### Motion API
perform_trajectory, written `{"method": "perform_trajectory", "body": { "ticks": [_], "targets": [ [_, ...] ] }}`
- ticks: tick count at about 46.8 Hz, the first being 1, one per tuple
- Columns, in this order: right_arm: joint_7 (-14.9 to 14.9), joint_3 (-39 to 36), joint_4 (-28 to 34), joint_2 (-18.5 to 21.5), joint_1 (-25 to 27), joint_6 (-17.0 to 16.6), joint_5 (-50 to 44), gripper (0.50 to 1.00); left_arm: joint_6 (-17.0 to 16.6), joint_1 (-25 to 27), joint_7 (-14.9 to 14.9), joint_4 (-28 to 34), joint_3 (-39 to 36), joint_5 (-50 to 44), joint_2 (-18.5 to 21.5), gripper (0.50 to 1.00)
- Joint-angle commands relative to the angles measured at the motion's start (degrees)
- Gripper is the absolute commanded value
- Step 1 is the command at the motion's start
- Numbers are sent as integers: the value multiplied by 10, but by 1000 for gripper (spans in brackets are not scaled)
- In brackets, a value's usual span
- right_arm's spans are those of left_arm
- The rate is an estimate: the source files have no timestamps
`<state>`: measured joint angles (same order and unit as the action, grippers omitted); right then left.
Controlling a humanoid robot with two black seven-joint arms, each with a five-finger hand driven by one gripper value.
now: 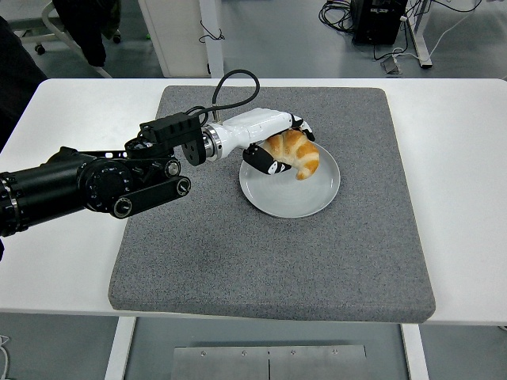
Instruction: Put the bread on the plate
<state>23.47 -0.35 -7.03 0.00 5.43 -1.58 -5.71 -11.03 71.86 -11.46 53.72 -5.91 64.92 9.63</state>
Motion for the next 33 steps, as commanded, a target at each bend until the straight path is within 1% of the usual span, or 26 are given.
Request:
{"method": "perform_trajectory", "body": {
  "ticks": [1, 8, 20, 25, 33],
  "targets": [
    [0, 0, 0, 0, 0, 0, 0, 1000, -7, -3, 0, -1, -9, 0, -1, 657],
    [0, 0, 0, 0, 0, 0, 0, 1000, -32, -6, -1, -11, -32, -1, -12, 658],
    [0, 0, 0, 0, 0, 0, 0, 1000, -34, -23, -1, -38, -37, -1, -26, 660],
    [0, 0, 0, 0, 0, 0, 0, 1000, -42, -24, -2, -39, -38, -1, -31, 661],
    [0, 0, 0, 0, -1, 0, 0, 1000, -42, -24, -2, -40, -38, -1, -38, 666]
  ]
}}
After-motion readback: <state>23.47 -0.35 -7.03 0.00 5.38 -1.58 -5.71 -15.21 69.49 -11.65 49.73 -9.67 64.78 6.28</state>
